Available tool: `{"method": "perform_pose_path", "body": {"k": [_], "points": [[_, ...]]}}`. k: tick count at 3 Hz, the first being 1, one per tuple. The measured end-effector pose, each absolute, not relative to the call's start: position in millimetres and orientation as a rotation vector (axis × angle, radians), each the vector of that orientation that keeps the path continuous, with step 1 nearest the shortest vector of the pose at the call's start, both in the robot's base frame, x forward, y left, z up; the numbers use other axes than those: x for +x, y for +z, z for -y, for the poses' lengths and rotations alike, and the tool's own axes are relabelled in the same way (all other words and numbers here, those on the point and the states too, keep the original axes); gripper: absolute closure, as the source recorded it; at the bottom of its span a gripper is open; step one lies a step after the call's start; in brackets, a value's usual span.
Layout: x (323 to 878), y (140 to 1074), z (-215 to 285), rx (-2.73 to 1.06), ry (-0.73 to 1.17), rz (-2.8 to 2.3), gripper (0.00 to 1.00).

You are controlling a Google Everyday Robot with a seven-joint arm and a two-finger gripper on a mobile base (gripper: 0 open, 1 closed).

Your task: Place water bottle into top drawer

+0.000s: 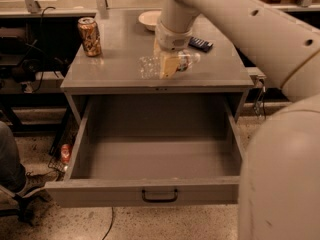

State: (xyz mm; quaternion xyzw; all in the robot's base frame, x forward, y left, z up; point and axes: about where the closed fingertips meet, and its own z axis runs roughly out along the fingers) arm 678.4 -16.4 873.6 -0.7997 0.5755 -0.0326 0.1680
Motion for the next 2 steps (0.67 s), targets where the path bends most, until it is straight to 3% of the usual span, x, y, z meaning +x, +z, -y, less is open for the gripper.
{"method": "perform_pose_path", "body": {"k": [1, 2], "points": [[645.0, 906.0, 40.2, -2.23, -0.147, -1.727, 1.0], [601.8, 902.8, 52.4, -2.168, -0.033, -1.86, 1.0]]}}
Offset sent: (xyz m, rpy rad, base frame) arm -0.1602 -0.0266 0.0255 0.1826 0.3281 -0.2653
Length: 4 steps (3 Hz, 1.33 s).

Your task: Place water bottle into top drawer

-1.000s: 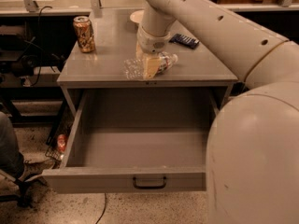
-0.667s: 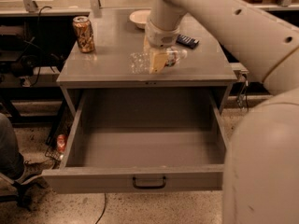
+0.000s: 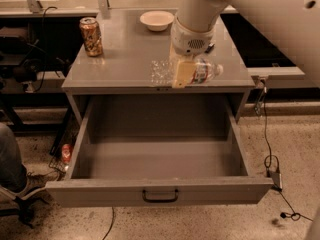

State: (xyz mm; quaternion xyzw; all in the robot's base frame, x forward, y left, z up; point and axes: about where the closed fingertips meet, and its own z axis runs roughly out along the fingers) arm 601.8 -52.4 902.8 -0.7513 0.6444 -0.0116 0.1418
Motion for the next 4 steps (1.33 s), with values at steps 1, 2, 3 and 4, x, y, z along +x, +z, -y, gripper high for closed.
{"method": "perform_pose_path", "body": {"k": [1, 2, 3, 4], "points": [[592.0, 902.1, 41.8, -2.141, 0.058, -1.864, 1.0], [592.5, 897.4, 43.5, -2.134, 0.062, -1.877, 1.0], [576.2, 873.1, 37.8, -2.121, 0.128, -1.931, 1.0], [547.2, 837.9, 26.6, -2.126, 0.2, -1.981, 1.0]]}}
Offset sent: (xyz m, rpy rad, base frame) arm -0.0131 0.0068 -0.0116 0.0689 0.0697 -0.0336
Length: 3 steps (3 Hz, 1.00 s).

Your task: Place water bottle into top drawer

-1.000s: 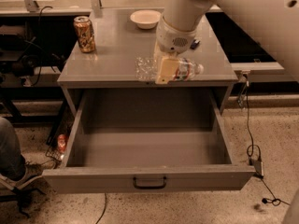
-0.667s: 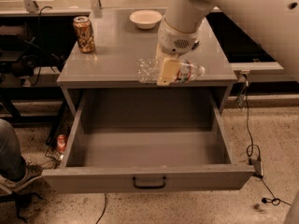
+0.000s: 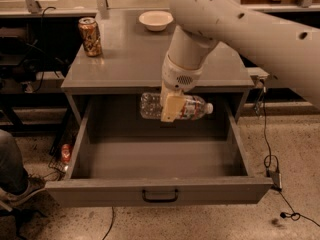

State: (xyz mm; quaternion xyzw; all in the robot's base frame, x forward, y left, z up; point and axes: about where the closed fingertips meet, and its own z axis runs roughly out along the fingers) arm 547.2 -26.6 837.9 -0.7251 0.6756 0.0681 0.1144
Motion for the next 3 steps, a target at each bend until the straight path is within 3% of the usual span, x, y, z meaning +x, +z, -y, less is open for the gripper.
{"method": "perform_pose_path", "body": {"k": [1, 3], "points": [[530.4, 797.5, 9.9, -2.124, 0.252, -2.021, 1.0], [550.2, 721.1, -18.2, -1.956, 0.243, -2.066, 1.0]]}}
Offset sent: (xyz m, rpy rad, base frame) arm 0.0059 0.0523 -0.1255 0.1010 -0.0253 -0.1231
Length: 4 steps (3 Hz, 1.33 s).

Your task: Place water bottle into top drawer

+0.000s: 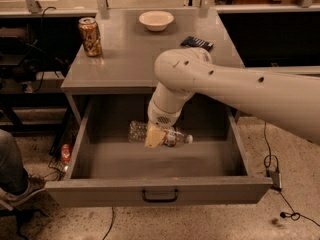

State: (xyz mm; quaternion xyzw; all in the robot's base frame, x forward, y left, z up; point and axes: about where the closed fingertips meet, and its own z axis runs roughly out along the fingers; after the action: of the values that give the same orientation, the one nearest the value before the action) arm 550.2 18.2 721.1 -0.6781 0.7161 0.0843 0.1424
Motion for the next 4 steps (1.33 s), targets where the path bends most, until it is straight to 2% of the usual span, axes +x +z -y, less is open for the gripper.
{"method": "perform_pose_path", "body": {"k": [1, 3, 4], "points": [[566.1, 695.5, -21.4, -1.839, 0.225, -2.134, 1.0], [587.6, 665.3, -12.3, -1.575, 0.251, -2.326, 0.55], [591.2, 669.8, -15.1, -1.565, 0.235, -2.315, 0.32]]}}
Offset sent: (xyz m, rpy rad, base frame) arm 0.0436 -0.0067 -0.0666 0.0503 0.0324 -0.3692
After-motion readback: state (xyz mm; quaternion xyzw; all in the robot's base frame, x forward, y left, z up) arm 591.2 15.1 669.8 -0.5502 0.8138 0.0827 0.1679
